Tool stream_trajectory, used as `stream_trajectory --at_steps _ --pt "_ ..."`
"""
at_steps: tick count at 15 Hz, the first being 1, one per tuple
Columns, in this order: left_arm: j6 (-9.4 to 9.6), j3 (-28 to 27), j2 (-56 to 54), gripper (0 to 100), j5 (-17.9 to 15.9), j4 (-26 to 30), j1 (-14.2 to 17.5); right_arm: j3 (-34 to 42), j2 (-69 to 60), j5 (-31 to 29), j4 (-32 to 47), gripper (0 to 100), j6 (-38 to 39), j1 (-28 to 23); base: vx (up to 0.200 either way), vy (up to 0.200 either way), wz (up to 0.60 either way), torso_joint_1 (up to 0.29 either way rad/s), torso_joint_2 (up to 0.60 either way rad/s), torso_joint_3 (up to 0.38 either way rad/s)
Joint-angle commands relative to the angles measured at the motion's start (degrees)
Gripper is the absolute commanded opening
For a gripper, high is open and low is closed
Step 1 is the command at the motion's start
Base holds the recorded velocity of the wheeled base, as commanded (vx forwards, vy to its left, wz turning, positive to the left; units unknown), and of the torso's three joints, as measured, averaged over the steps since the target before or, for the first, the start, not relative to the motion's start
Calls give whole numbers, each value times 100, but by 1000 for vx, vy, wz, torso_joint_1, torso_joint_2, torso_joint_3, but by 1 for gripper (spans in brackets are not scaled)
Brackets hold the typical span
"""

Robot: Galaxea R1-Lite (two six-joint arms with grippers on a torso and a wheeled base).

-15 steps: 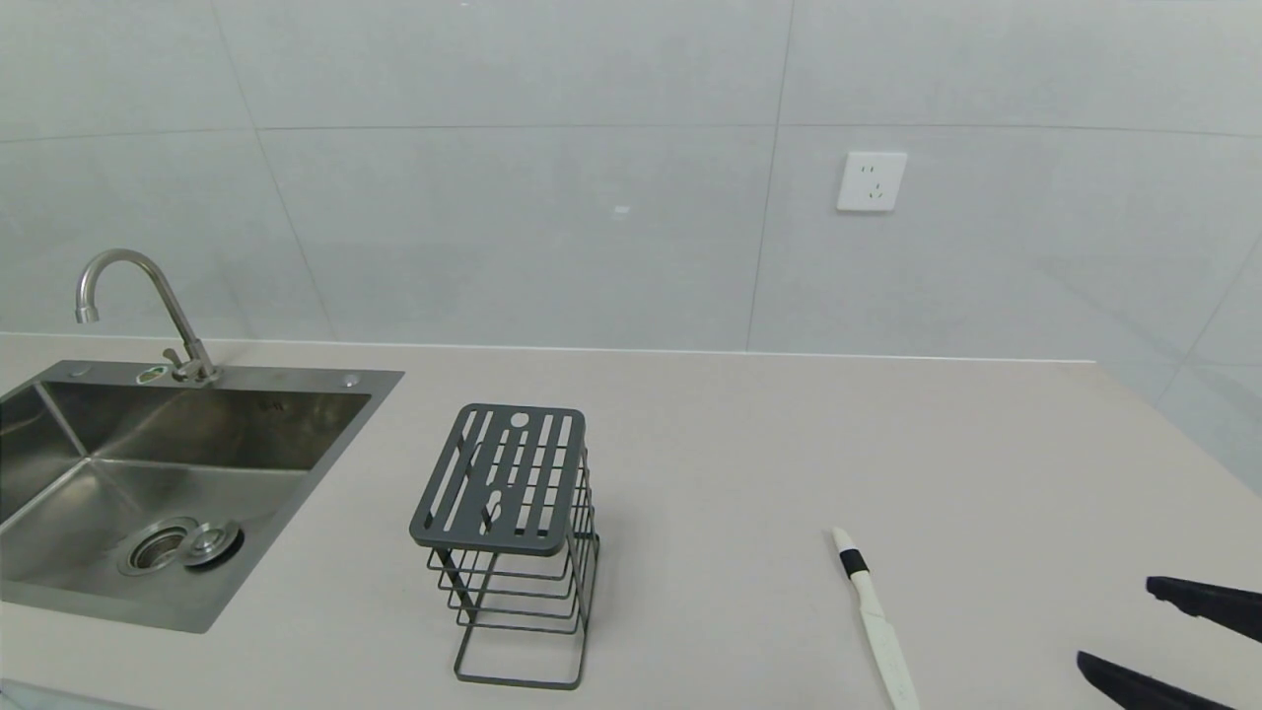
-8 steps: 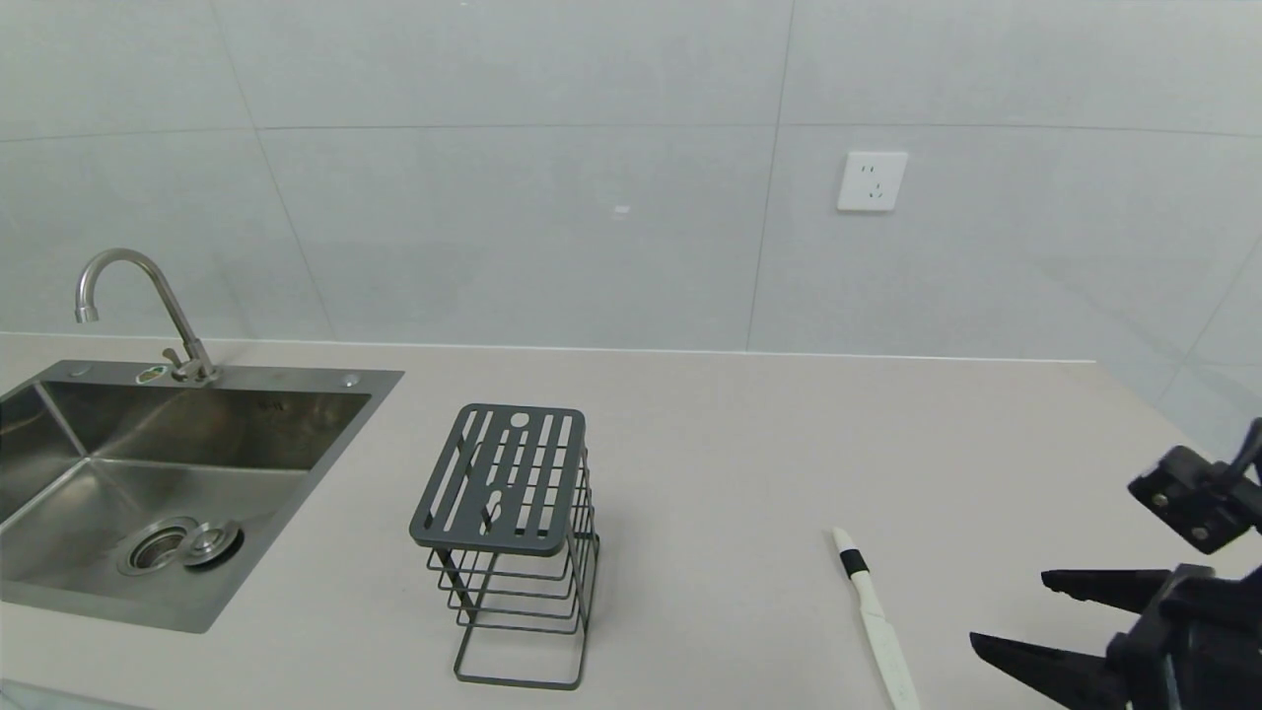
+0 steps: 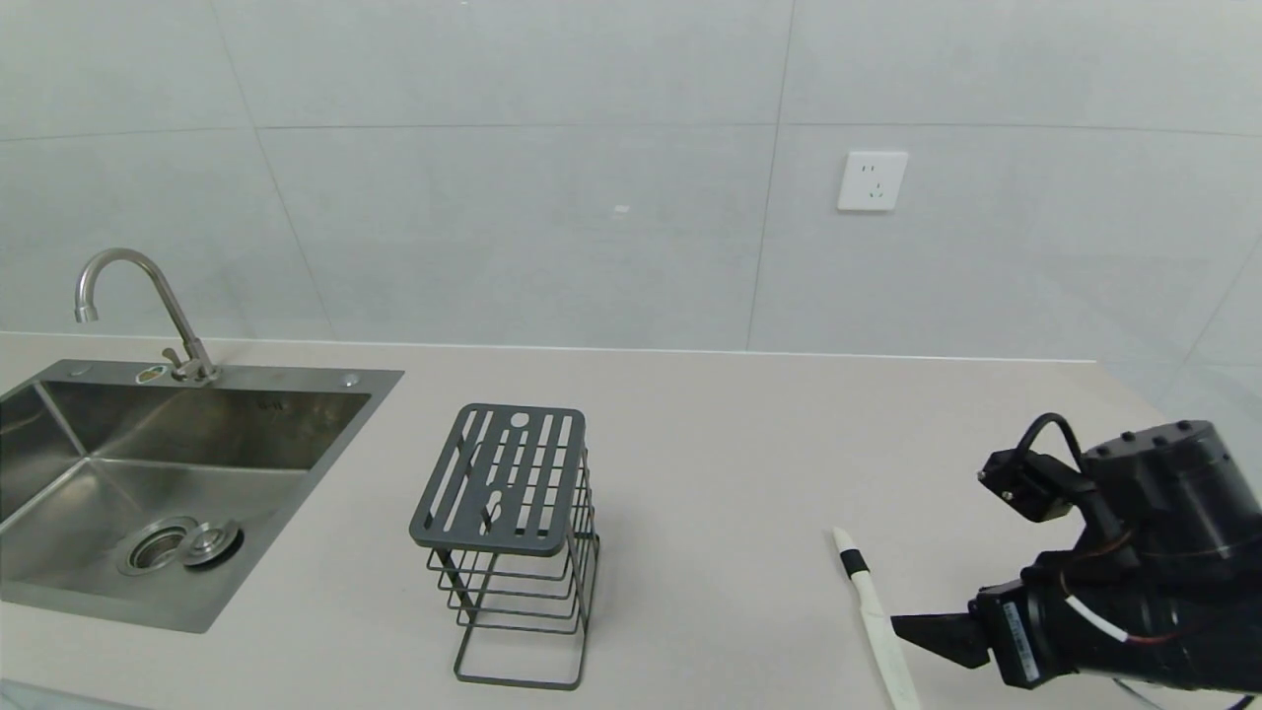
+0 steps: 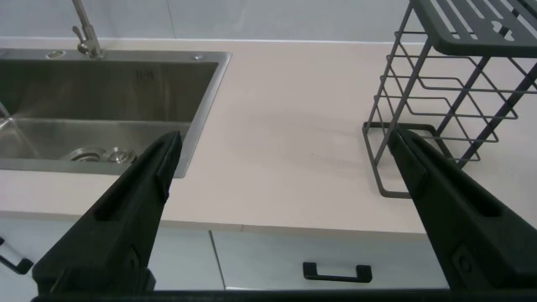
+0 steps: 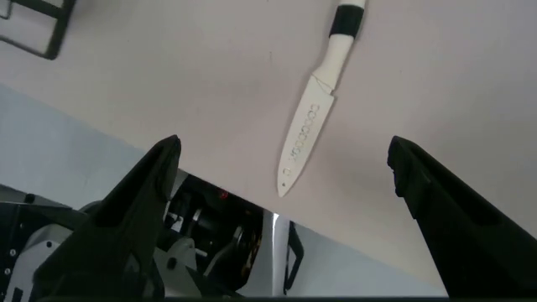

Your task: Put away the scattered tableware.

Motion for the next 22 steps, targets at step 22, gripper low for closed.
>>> stream_trajectory --at_steps 22 --pt "-1 0 7 100 0 -1 1 -443 3066 -1396 -1456 100 1089 452 0 0 0 0 0 0"
